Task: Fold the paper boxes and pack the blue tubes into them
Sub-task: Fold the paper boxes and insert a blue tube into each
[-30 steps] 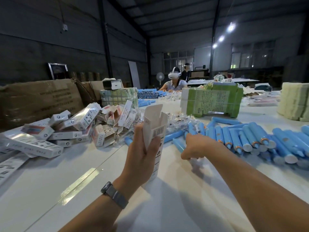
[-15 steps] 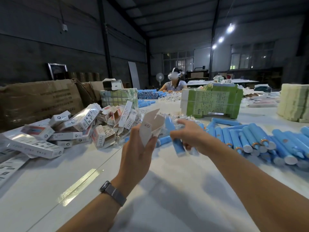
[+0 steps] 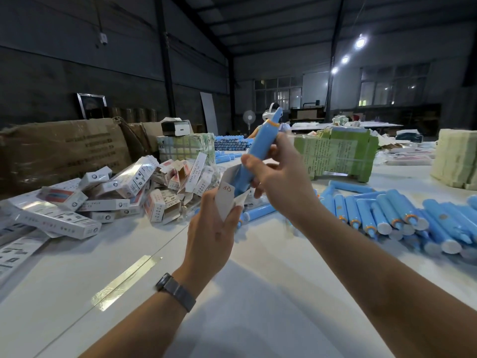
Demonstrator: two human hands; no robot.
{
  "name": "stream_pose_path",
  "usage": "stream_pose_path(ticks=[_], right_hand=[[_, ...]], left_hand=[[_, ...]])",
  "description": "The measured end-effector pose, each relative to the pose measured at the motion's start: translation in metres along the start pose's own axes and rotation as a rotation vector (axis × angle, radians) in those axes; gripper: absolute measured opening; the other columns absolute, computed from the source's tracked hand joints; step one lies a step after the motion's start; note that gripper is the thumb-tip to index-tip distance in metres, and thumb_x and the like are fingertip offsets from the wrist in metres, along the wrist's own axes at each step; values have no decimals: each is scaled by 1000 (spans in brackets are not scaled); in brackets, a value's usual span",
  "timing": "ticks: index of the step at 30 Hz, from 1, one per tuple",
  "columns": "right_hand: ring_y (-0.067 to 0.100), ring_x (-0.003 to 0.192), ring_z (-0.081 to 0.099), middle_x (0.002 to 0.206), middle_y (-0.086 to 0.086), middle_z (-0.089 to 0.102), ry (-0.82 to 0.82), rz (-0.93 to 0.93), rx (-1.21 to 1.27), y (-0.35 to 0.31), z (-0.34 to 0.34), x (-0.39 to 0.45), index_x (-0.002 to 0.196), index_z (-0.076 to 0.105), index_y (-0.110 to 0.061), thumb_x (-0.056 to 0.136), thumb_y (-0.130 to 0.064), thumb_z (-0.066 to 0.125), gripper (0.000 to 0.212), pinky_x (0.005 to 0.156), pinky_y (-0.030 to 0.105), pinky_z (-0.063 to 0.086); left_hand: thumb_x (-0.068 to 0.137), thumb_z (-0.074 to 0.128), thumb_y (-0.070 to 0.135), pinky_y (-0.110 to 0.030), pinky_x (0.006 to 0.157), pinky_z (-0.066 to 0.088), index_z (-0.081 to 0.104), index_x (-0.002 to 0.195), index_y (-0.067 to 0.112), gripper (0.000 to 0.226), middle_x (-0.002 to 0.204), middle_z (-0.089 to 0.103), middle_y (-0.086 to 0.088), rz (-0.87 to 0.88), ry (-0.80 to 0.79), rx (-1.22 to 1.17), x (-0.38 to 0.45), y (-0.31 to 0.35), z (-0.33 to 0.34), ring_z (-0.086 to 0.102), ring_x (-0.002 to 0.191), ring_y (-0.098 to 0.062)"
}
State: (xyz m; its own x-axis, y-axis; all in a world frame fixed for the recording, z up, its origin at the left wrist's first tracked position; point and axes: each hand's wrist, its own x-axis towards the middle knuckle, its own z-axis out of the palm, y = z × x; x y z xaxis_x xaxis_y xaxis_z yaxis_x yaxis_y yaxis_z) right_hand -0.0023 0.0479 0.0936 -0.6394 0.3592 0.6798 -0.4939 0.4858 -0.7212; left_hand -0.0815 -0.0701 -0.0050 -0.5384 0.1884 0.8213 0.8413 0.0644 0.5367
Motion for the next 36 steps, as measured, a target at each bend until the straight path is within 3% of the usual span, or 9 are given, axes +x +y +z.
stream_pose_path(ticks=[4, 7, 11, 17, 20, 23, 28, 33, 36], right_hand=[[24, 67, 69, 85, 2, 66, -72, -101, -59, 2, 6, -8, 115, 30, -36, 86, -19, 74, 56, 57, 41, 59], [28, 59, 67, 75, 6, 68, -74, -185, -68, -1, 8, -8, 121, 25, -48, 89, -28, 70, 59, 54, 51, 56], [27, 59, 69, 76, 8, 70, -46, -220, -95, -3, 7, -8, 127, 24, -44, 94, -31, 63, 52, 53, 51, 56], [27, 56, 68, 71, 6, 69, -13, -285, -103, -1, 3, -8, 137, 27, -32, 91, -32, 68, 62, 49, 48, 55], [20, 57, 69, 69, 2, 70, 37, -343, -189, 4, 5, -8, 129, 41, -22, 92, -35, 66, 47, 49, 42, 56], [6, 62, 68, 74, -8, 71, 60, -381, -287, 11, 13, -13, 111, 56, -18, 93, -35, 64, 26, 55, 28, 53], [1, 65, 66, 77, -10, 70, 82, -343, -231, 16, 19, -15, 111, 61, -21, 92, -37, 63, 25, 56, 19, 49], [7, 67, 66, 78, -6, 72, 43, -379, -246, 15, 19, -16, 106, 57, -21, 91, -30, 66, 20, 58, 23, 49], [18, 82, 60, 80, -3, 68, -14, -480, -402, 18, 23, -20, 89, 69, -12, 94, -27, 61, 18, 66, 39, 51]], left_hand=[[91, 56, 50, -22, 54, 48, 41, 102, 32, 26, 91, 63, 16, 10, 12, 8, 0, -3, 0, 62, 73, -9], [90, 57, 47, -20, 52, 46, 41, 99, 32, 25, 82, 60, 11, 1, 32, 17, 1, -5, -1, 60, 72, -11], [90, 57, 48, -25, 55, 50, 42, 102, 30, 26, 87, 62, 4, -13, 19, 10, 3, -3, -1, 60, 73, -16], [88, 48, 61, -38, 57, 57, 34, 99, 42, 25, 94, 56, 38, 1, -16, 30, 4, 3, -2, 59, 79, -3], [88, 47, 60, -45, 57, 57, 33, 98, 44, 24, 86, 59, 24, 4, -1, 39, 4, 4, -3, 61, 76, -9], [90, 56, 51, -48, 57, 55, 41, 101, 31, 27, 83, 61, 13, -20, 13, -5, 4, 3, -3, 62, 70, -18], [89, 60, 44, -48, 59, 56, 45, 103, 23, 29, 85, 64, 11, -69, 31, -37, 5, 4, -3, 63, 73, -12], [89, 59, 48, -44, 58, 55, 45, 102, 28, 28, 87, 63, 9, -28, 51, -37, 5, 1, -4, 63, 75, -14], [89, 59, 46, -44, 56, 52, 44, 100, 27, 26, 82, 63, 7, -34, 72, -36, 6, -3, -5, 61, 70, -16]])
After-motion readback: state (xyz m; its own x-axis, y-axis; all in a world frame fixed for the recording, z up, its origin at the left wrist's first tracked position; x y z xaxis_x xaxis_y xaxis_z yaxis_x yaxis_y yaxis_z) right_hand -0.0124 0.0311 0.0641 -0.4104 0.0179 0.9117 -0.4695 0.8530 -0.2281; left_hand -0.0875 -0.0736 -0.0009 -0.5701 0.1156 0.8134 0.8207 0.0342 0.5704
